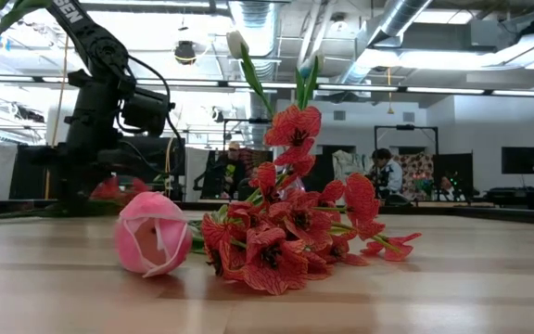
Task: Sort flowers into vase by color
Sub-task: Put left orange flower bouquet into the yellow vase
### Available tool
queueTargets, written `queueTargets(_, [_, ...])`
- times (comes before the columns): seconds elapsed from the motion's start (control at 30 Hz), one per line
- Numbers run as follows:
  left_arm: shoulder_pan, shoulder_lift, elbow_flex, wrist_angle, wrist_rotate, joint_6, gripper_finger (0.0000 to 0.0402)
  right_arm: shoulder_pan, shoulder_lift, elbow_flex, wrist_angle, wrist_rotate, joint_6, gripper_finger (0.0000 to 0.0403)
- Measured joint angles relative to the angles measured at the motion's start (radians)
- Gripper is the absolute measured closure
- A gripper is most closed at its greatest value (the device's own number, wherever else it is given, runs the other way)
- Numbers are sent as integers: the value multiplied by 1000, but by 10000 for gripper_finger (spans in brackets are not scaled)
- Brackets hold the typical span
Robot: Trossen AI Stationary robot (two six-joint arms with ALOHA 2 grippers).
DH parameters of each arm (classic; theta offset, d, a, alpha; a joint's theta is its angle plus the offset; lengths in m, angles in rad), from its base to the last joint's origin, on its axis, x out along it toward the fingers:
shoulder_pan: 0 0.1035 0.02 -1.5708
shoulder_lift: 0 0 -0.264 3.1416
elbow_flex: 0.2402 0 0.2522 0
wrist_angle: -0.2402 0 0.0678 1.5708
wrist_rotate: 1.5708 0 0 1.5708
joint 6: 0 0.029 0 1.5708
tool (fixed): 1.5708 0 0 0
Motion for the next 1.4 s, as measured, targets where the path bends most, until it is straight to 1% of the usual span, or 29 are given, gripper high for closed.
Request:
queueTargets(0.07, [0, -13, -2, 0, -7, 0, 387, 0, 0, 0, 0, 0, 0, 182])
queueTargets(0.1, [0, -24, -4, 2, -13, 0, 392, 0, 0, 0, 0, 0, 0, 182])
queueTargets(0.27, [1, -137, -4, 10, -37, -1, 392, 0, 0, 0, 0, 0, 24, 182])
queueTargets(0.43, [1, -302, -4, 9, -46, -20, 399, 0, 0, 0, 0, 0, 24, 182])
queueTargets(0.6, [1, -497, -4, 25, -66, -27, 400, 0, 0, 0, 0, 0, 25, 182])
queueTargets(0.77, [1, -693, -3, 83, -91, 67, 401, 0, 0, 0, 0, 0, 49, 182])
queueTargets(0.93, [1, -854, -2, 221, -94, 133, 401, 0, 0, 0, 0, -1, 93, 182])
queueTargets(1.07, [0, -934, -2, 367, -50, 265, 401, 0, 0, 0, 5, -21, 133, 182])
queueTargets(1.23, [-11, -954, -1, 598, 52, 365, 401, 3, 47, 0, 112, -59, 164, 182])
queueTargets(1.3, [-27, -941, -1, 686, 88, 386, 401, 3, 82, 0, 182, -77, 164, 182])
queueTargets(1.4, [-62, -907, -1, 772, 137, 398, 401, 3, 143, -1, 290, -80, 162, 182])
